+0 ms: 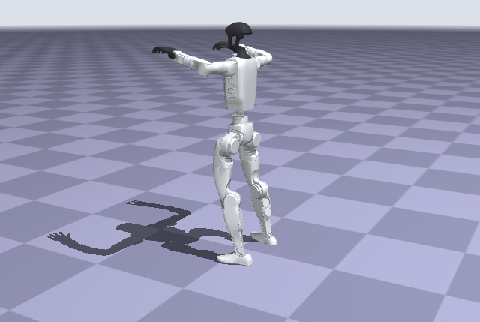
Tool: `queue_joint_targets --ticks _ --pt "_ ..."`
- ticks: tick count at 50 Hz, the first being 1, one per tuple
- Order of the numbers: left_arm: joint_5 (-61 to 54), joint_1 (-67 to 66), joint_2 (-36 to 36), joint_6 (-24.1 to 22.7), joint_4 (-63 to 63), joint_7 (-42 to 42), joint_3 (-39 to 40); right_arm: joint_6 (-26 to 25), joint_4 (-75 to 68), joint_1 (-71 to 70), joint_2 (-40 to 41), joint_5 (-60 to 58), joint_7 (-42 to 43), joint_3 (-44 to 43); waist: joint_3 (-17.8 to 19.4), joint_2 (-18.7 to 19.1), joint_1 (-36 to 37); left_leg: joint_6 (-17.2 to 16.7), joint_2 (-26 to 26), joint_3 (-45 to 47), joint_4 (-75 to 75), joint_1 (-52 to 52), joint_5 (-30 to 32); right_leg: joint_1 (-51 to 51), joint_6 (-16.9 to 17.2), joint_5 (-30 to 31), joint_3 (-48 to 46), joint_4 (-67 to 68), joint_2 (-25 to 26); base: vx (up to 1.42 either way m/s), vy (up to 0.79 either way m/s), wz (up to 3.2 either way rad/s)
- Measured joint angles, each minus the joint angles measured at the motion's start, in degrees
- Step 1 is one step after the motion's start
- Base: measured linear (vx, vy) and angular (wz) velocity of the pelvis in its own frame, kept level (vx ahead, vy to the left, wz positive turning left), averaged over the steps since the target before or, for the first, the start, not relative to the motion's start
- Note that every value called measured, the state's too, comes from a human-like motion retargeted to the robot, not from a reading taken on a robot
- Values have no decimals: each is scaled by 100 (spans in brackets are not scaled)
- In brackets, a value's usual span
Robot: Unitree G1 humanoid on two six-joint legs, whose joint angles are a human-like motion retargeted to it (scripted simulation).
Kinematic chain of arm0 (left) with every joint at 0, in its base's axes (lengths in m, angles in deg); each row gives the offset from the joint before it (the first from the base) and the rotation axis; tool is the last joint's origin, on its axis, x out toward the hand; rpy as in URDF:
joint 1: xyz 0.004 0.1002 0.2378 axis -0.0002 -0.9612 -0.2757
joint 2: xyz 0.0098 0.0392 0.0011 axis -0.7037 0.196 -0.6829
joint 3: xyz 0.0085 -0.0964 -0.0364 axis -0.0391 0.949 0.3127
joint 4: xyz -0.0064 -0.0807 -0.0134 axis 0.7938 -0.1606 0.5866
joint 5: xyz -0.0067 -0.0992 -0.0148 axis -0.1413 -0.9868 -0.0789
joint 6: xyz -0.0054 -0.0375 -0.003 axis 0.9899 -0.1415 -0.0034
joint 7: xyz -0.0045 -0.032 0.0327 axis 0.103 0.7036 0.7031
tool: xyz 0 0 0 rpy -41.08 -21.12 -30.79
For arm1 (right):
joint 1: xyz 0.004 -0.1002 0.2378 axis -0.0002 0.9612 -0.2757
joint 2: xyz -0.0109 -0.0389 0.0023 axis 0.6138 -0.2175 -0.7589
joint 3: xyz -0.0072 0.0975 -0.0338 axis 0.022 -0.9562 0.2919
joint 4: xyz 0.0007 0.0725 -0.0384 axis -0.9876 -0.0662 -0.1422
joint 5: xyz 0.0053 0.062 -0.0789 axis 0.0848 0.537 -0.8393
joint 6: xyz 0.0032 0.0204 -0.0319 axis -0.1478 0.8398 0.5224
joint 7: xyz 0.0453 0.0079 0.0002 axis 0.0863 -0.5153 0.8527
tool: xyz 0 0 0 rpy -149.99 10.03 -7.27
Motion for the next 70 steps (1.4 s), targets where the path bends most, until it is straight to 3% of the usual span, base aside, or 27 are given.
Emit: queue_joint_targets --ticks 55,70 --pt "71 1052 -131 5 124 44 -1004 -2 -18 187 21 27 -1 -184 -3 -47 80 -2 4 13 7 -21 -1 -30 7 6 12 6 1 0 0 0" --pt "127 1425 -104 -173 -31 398 -1316 187 202 -49 62 -61 366 48 73 -84 127 2 -9 -1 15 -64 -14 -50 21 4 -1 -20 -10 0 0 0"
